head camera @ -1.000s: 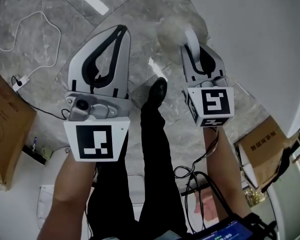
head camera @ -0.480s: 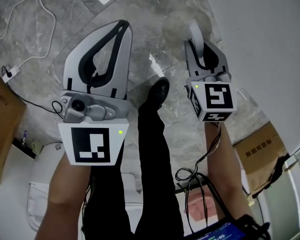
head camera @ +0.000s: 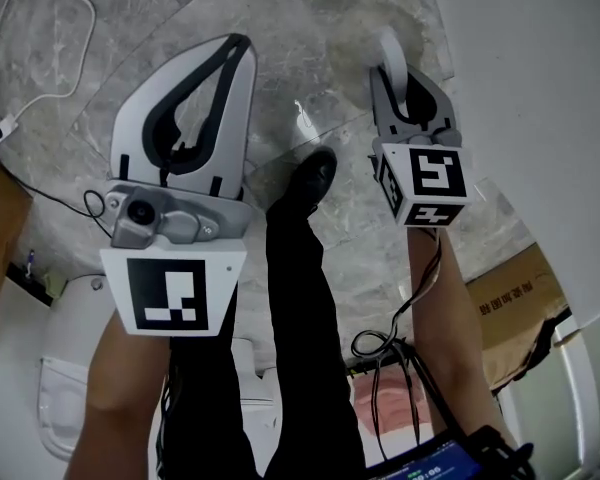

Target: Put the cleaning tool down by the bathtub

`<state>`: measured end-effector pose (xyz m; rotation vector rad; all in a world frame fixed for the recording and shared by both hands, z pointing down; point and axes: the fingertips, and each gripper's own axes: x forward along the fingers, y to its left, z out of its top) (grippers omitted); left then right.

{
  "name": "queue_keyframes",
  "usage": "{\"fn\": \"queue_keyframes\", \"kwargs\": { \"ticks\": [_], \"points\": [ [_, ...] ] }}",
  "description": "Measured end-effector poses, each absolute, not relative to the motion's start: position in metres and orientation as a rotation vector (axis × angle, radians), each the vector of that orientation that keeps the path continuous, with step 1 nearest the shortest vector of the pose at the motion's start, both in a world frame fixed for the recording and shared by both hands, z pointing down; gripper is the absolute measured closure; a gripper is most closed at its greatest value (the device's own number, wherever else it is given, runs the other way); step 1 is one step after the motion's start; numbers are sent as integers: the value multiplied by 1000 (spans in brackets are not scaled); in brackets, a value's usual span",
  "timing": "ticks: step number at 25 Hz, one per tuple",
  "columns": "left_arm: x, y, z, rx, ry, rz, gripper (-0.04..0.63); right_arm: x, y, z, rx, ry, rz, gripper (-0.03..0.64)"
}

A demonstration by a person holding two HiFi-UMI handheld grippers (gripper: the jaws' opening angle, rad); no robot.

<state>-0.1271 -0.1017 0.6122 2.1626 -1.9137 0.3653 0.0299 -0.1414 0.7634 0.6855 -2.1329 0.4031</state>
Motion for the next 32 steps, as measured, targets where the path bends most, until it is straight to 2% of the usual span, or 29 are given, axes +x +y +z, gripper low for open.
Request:
{"fn": "queue_keyframes", "kwargs": {
  "ticks": [32],
  "points": [
    [-122, -97, 631, 2188, -1869, 454, 581, 50, -140, 842, 660, -2039, 398, 510]
  ]
}}
